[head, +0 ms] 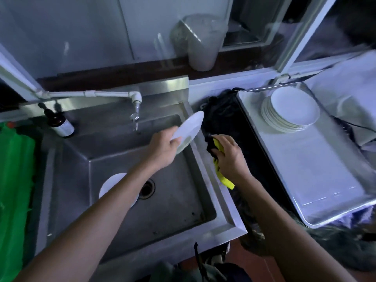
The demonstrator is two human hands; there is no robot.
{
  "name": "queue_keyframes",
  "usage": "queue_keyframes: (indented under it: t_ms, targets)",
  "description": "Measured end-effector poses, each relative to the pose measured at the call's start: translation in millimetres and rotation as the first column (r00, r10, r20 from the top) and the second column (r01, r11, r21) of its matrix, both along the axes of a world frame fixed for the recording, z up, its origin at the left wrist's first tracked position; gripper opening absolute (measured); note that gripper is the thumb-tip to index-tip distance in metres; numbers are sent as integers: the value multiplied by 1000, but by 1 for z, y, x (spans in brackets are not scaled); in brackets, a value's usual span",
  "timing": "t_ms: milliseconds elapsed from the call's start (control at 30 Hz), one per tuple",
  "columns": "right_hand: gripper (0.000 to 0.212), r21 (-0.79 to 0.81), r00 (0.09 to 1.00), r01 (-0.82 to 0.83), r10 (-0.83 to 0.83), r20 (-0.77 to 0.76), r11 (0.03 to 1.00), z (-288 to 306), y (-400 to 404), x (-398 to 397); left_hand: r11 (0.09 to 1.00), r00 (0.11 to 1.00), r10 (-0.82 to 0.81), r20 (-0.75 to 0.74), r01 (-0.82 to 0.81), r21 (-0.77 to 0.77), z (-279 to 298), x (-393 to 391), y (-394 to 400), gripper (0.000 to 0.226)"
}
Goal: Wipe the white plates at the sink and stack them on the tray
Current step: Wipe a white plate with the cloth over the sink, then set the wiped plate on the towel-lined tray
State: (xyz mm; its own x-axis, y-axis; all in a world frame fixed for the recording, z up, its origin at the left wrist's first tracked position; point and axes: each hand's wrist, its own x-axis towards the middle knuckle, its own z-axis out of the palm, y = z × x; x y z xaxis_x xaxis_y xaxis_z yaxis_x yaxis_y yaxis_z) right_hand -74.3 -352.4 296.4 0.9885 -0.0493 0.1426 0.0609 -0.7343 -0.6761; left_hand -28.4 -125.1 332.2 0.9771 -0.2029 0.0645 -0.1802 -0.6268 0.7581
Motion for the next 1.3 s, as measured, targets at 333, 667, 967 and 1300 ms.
queue_keyframes:
  t_ms: [333,667,967,1300]
  targets:
    - [43,-18,991,124,-123,44,992,20,-166,7,880,872,-380,310,237,412,25,47,-184,26]
    - [42,109,975,212,-218,41,971,17,-295,3,761,707,-579,406,289,581,29,89,-349,47]
    - [41,206,957,286,-291,-4,936,-10,-348,-1,650,681,-670,297,344,678,-2,104,-439,54]
    - [41,154,957,288,-291,1,945,-30,-368,6,506,679,-716,161,347,790,-36,124,-462,59]
